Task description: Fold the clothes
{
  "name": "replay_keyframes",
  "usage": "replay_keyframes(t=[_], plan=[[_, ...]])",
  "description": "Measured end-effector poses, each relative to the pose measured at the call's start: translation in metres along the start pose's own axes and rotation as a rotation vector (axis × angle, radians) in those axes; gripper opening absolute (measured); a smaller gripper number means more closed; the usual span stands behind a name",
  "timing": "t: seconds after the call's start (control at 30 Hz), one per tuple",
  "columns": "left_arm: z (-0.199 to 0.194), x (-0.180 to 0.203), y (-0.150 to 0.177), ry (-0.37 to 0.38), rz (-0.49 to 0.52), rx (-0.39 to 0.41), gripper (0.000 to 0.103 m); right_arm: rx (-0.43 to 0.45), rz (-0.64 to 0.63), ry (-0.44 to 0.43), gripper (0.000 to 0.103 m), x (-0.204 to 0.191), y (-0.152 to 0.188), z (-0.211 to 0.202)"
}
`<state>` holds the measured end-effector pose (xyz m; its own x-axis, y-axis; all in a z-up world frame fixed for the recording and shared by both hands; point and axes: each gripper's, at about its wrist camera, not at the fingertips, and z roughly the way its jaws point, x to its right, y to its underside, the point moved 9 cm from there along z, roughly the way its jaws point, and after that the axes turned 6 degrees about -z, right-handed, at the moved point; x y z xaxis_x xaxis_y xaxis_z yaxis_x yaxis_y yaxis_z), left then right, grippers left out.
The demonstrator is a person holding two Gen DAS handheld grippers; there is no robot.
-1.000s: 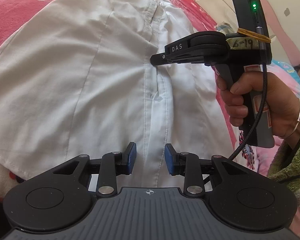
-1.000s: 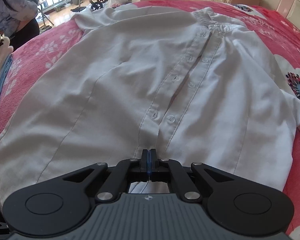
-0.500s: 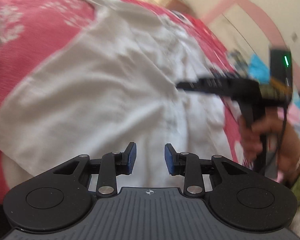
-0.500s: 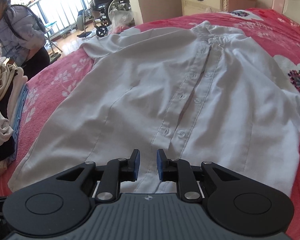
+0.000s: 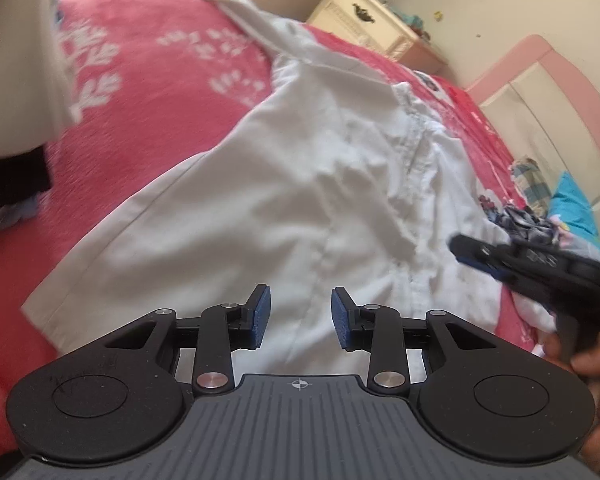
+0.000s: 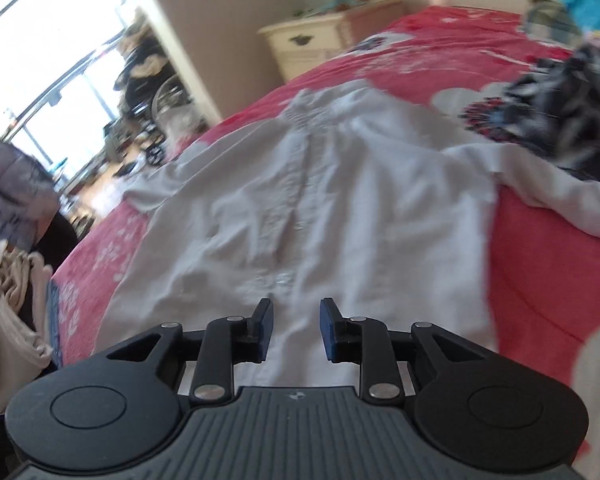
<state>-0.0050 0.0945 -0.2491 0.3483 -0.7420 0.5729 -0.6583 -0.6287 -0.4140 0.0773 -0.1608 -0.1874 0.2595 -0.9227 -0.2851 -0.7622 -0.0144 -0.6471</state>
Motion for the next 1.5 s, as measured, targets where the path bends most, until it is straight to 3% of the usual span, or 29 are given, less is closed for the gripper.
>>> replay_keyframes(t=[0.07,0.23,0.37,0.5,0.57,0.63,0.7,0.73,0.77,0.87,1.0,1.1,1.23,1.4,1.5], plan=[[0.013,0.021,0.001,0.040,0.042,-0.015,0.033,0.035,0.097,0.097,0.028,0.046,0.000,-0.023],[0.043,0.075,0.002,0.139,0.148,-0.053,0.033,0.065,0.278,0.367,0.040,0.147,0.008,-0.061],[0.069,0.117,0.017,0.207,0.219,-0.107,0.033,0.025,0.163,0.541,0.043,0.180,0.022,-0.064],[0.092,0.146,0.041,0.242,0.305,-0.169,0.033,-0.030,-0.083,0.642,0.051,0.188,0.027,-0.031],[0.100,0.154,0.053,0.250,0.345,-0.196,0.033,-0.049,-0.119,0.681,0.050,0.203,0.028,-0.016],[0.104,0.158,0.063,0.242,0.377,-0.218,0.033,-0.052,-0.091,0.691,0.043,0.221,0.026,-0.007],[0.106,0.158,0.071,0.234,0.390,-0.239,0.033,-0.056,-0.069,0.689,0.030,0.234,0.024,-0.006],[0.106,0.158,0.075,0.230,0.396,-0.249,0.033,-0.052,-0.054,0.682,0.010,0.238,0.023,-0.009],[0.107,0.159,0.078,0.222,0.404,-0.255,0.033,-0.035,-0.039,0.679,0.003,0.239,0.019,-0.017],[0.110,0.157,0.085,0.193,0.419,-0.264,0.033,0.083,-0.060,0.662,0.002,0.221,-0.002,-0.057],[0.113,0.157,0.088,0.157,0.433,-0.258,0.033,0.232,-0.193,0.672,0.002,0.184,-0.038,-0.121],[0.112,0.159,0.090,0.134,0.451,-0.246,0.033,0.308,-0.211,0.654,0.002,0.179,-0.071,-0.161],[0.112,0.163,0.094,0.105,0.487,-0.235,0.033,0.349,-0.060,0.560,0.002,0.208,-0.112,-0.199],[0.112,0.164,0.095,0.085,0.513,-0.232,0.033,0.336,-0.189,0.677,0.002,0.224,-0.152,-0.218],[0.112,0.164,0.096,0.084,0.518,-0.231,0.033,0.303,-0.171,0.674,0.002,0.235,-0.165,-0.217]])
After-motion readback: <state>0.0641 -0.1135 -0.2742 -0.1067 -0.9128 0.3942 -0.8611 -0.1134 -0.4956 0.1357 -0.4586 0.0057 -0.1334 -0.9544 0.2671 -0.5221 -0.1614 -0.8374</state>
